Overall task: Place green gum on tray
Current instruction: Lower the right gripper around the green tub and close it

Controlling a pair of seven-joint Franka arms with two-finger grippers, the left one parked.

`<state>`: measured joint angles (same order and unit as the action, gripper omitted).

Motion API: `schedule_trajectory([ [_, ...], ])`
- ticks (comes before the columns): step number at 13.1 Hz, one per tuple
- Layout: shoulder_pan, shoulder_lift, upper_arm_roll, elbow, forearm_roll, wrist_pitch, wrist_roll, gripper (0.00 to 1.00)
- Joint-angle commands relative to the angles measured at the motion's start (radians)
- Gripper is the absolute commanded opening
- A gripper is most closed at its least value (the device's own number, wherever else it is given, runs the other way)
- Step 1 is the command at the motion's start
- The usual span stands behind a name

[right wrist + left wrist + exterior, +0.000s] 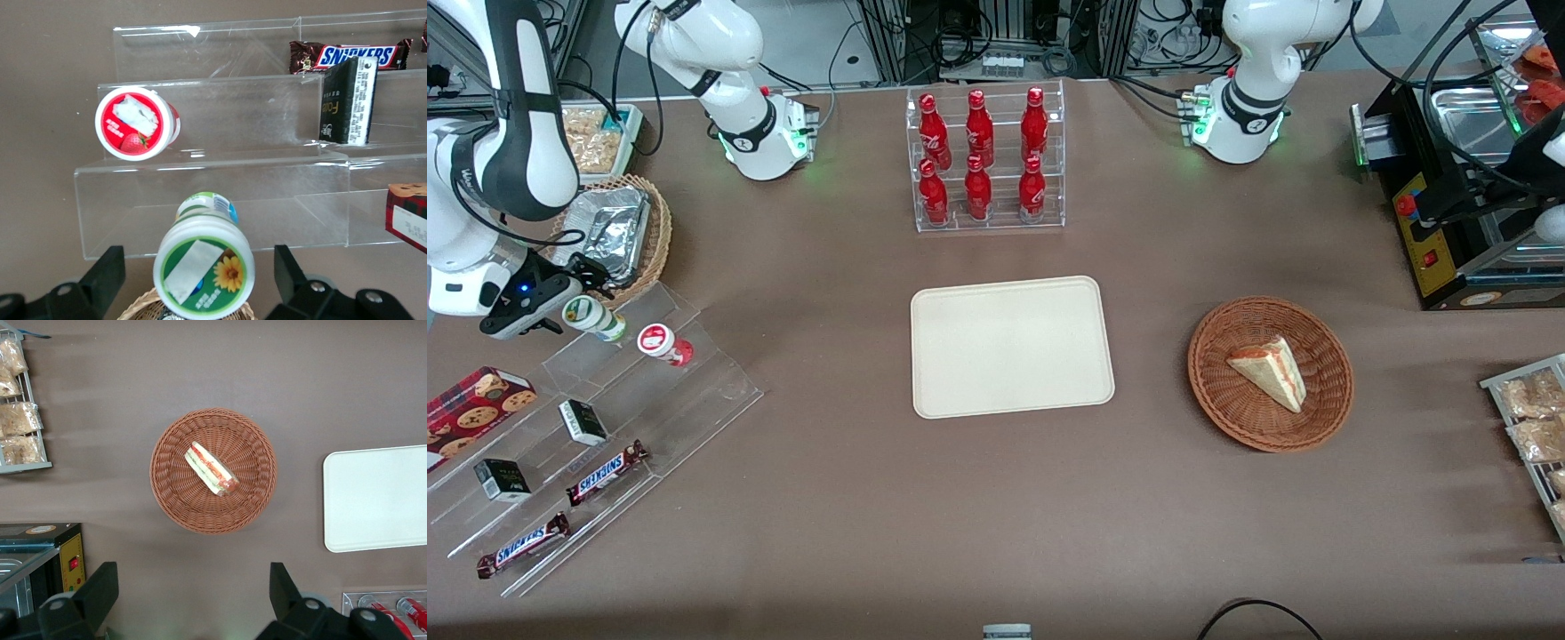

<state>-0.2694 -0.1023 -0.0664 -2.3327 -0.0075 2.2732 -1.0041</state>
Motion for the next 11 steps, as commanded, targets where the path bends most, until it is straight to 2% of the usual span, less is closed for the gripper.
schedule_trajectory([
  [1,-0.008,0.010,0.000,-0.011,-0.011,0.042,-0.011,0.97],
  [3,-0.008,0.012,0.000,-0.010,-0.011,0.046,-0.011,0.96],
  [5,-0.008,0.012,0.000,-0.010,-0.011,0.046,-0.011,0.88],
  [6,-0.008,0.012,0.000,-0.010,-0.011,0.045,-0.013,0.67],
  [7,-0.008,0.012,0.000,-0.010,-0.011,0.043,-0.016,0.36],
  [8,-0.008,0.012,0.000,-0.010,-0.011,0.042,-0.016,0.12],
  [9,-0.008,0.012,0.000,-0.008,-0.011,0.042,-0.014,0.00],
  [11,-0.007,0.012,0.000,-0.005,-0.011,0.032,-0.005,0.00],
])
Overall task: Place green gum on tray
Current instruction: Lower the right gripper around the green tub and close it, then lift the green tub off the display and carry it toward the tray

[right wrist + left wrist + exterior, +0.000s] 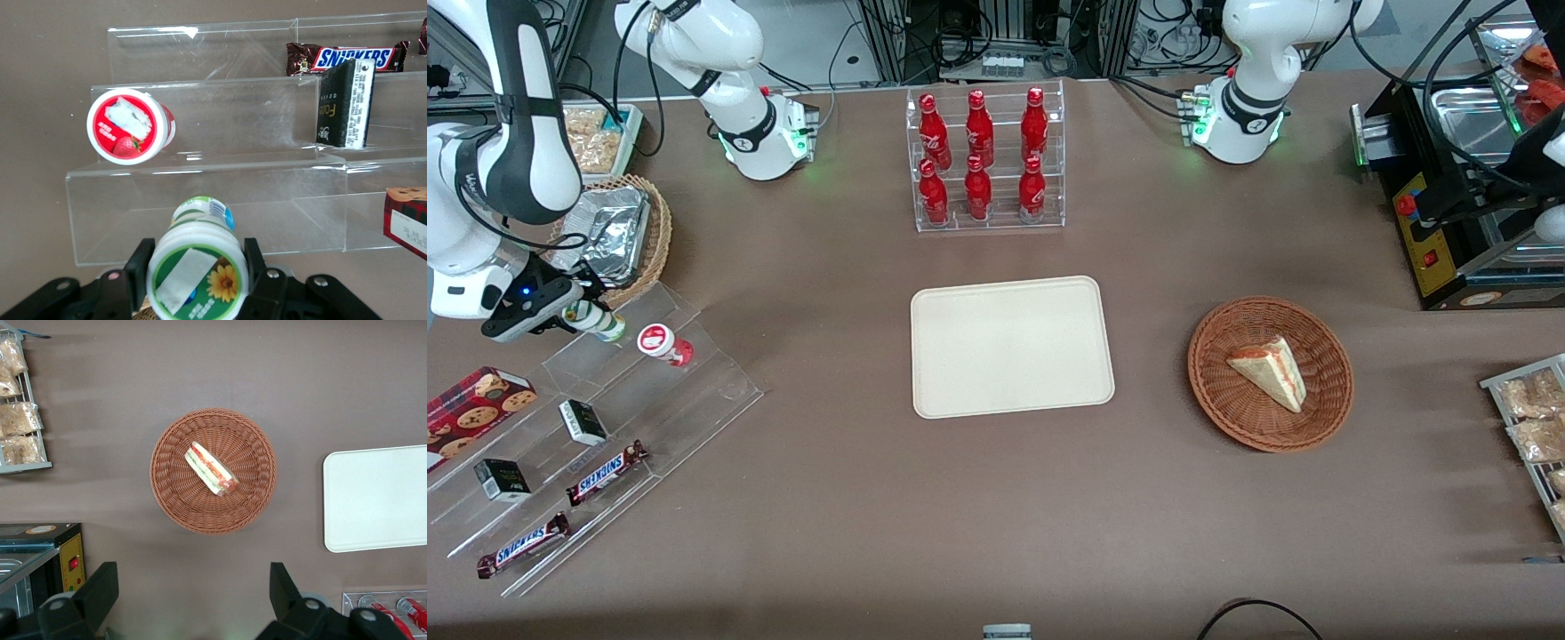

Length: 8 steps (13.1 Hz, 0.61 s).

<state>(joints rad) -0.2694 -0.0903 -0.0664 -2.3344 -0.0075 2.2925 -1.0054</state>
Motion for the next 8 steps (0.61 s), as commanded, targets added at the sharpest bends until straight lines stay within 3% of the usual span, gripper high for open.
schedule_trajectory([
  [1,-0.004,-0.002,0.000,0.003,-0.011,0.007,-0.001,0.00],
  [4,0.004,-0.005,0.010,0.068,-0.009,-0.060,0.002,0.00],
  [8,0.056,-0.011,0.011,0.248,0.000,-0.292,0.027,0.00],
])
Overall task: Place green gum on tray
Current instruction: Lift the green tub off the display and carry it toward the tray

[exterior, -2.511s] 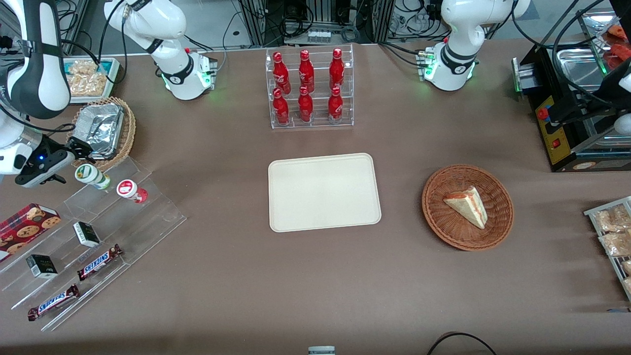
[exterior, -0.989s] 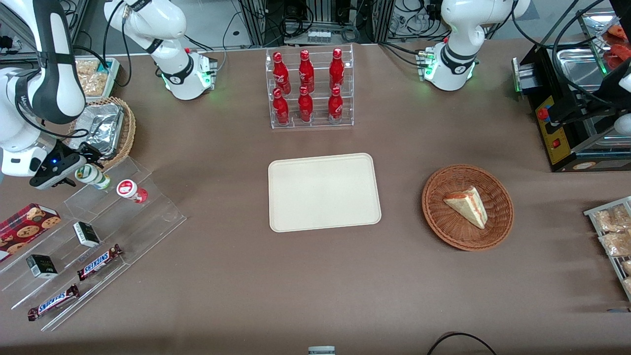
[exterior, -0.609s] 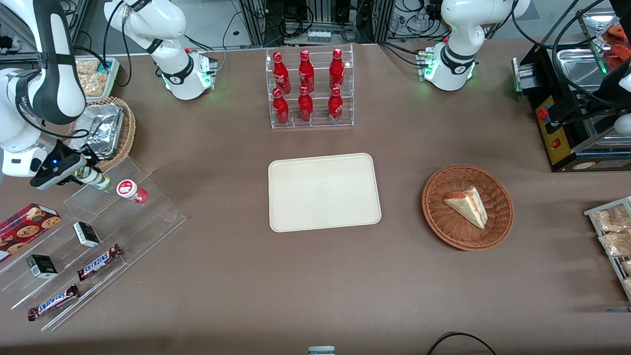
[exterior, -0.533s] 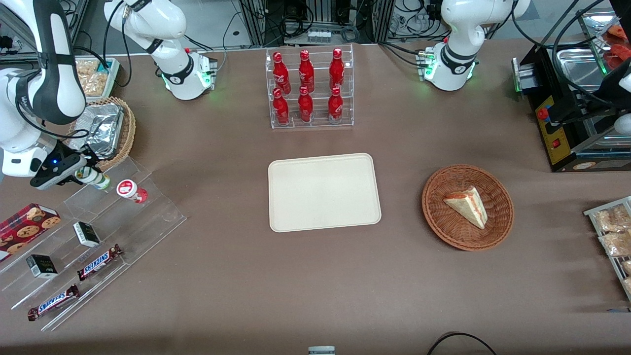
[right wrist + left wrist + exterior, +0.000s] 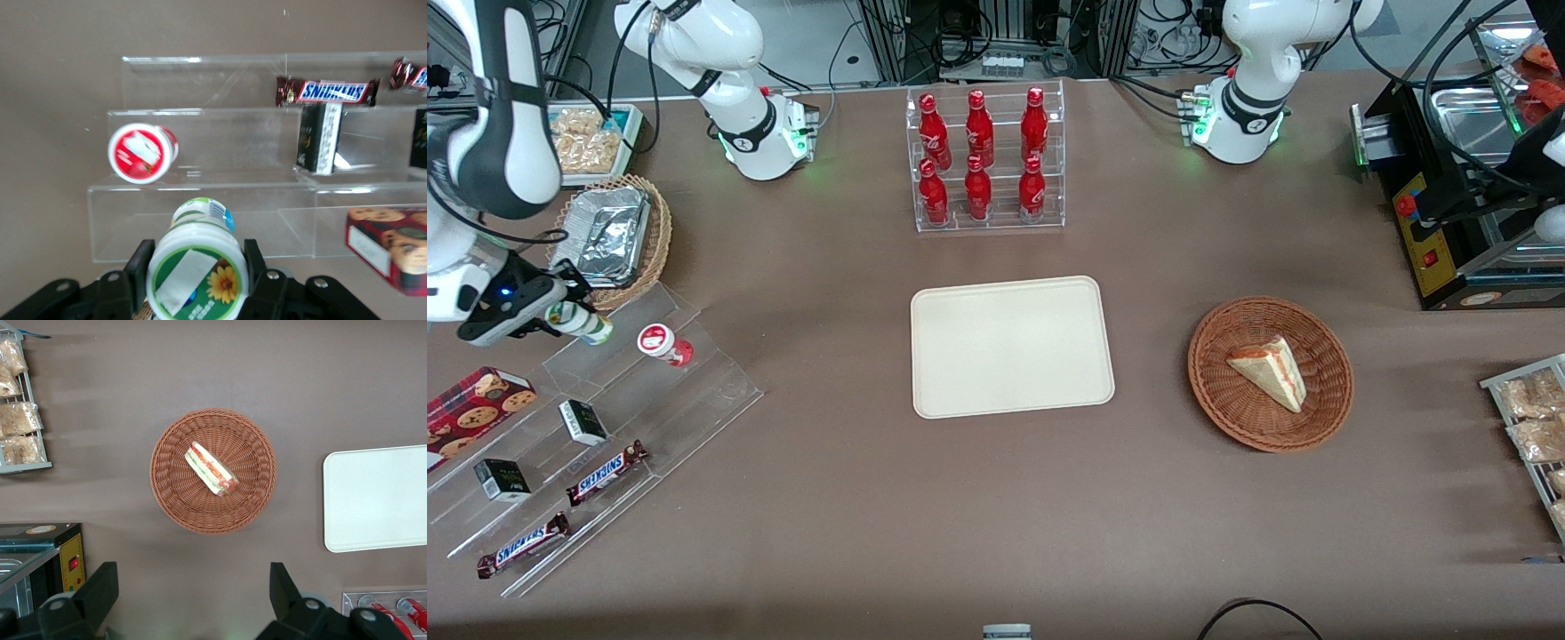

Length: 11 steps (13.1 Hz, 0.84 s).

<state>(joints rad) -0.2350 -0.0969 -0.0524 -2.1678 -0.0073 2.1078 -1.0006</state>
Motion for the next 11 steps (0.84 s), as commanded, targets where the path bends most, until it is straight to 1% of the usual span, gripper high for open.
schedule_trajectory([
  [1,0.048,-0.009,-0.004,0.103,0.001,-0.156,0.054,0.00],
  [4,0.121,-0.015,-0.003,0.196,0.001,-0.316,0.160,0.00],
  [7,0.242,-0.018,-0.003,0.275,0.001,-0.435,0.350,0.00],
  [9,0.320,-0.015,-0.003,0.319,0.006,-0.486,0.478,0.00],
  [11,0.413,-0.015,-0.003,0.336,0.007,-0.506,0.619,0.00],
])
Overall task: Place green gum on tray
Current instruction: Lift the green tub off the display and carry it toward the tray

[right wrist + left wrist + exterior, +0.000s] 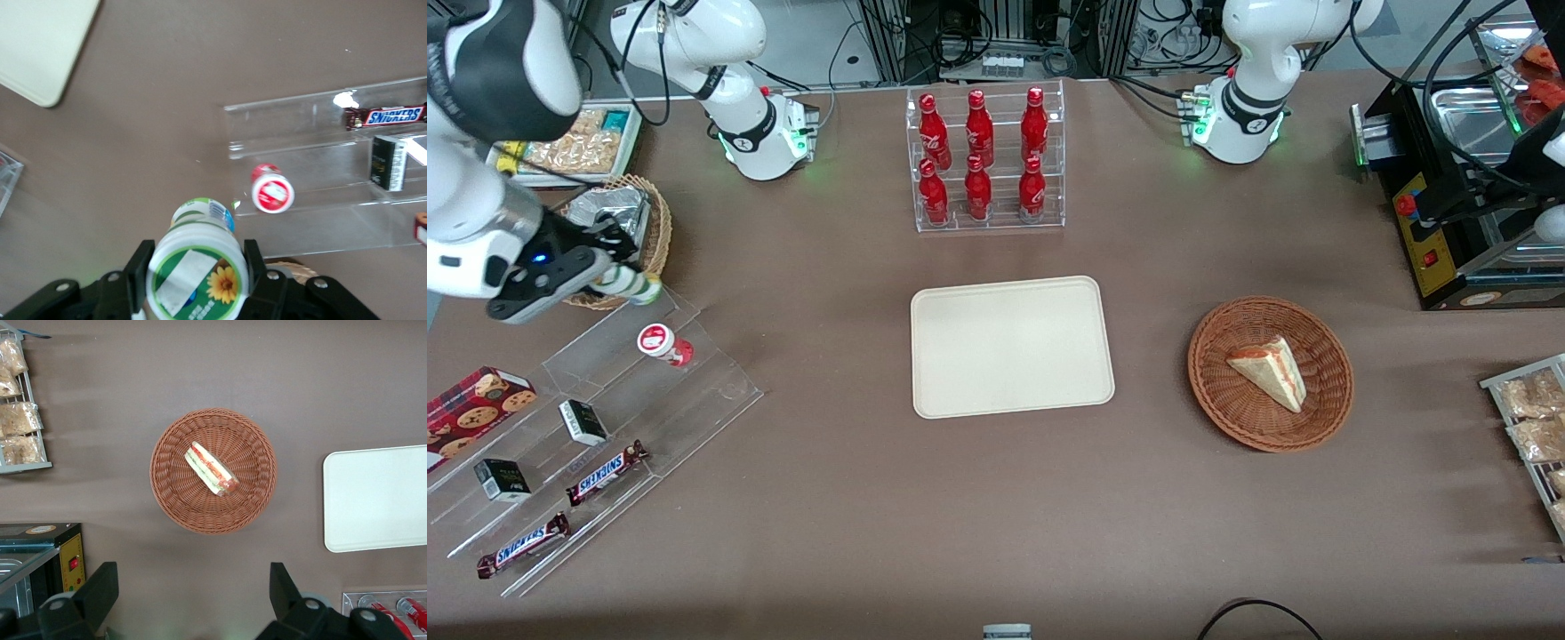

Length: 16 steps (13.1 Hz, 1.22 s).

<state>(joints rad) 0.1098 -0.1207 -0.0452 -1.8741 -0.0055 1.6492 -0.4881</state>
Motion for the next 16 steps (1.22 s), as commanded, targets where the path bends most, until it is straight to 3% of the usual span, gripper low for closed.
schedule_trajectory([
  [1,0.109,0.010,-0.010,0.044,0.005,-0.052,0.178,0.00],
  [6,0.293,0.055,-0.008,0.070,0.024,-0.037,0.492,0.00],
  [8,0.362,0.125,-0.008,0.136,0.027,-0.035,0.612,0.00],
  [11,0.419,0.225,-0.005,0.204,0.090,0.003,0.744,0.00],
  [16,0.572,0.364,0.007,0.257,0.088,0.102,0.989,0.00],
])
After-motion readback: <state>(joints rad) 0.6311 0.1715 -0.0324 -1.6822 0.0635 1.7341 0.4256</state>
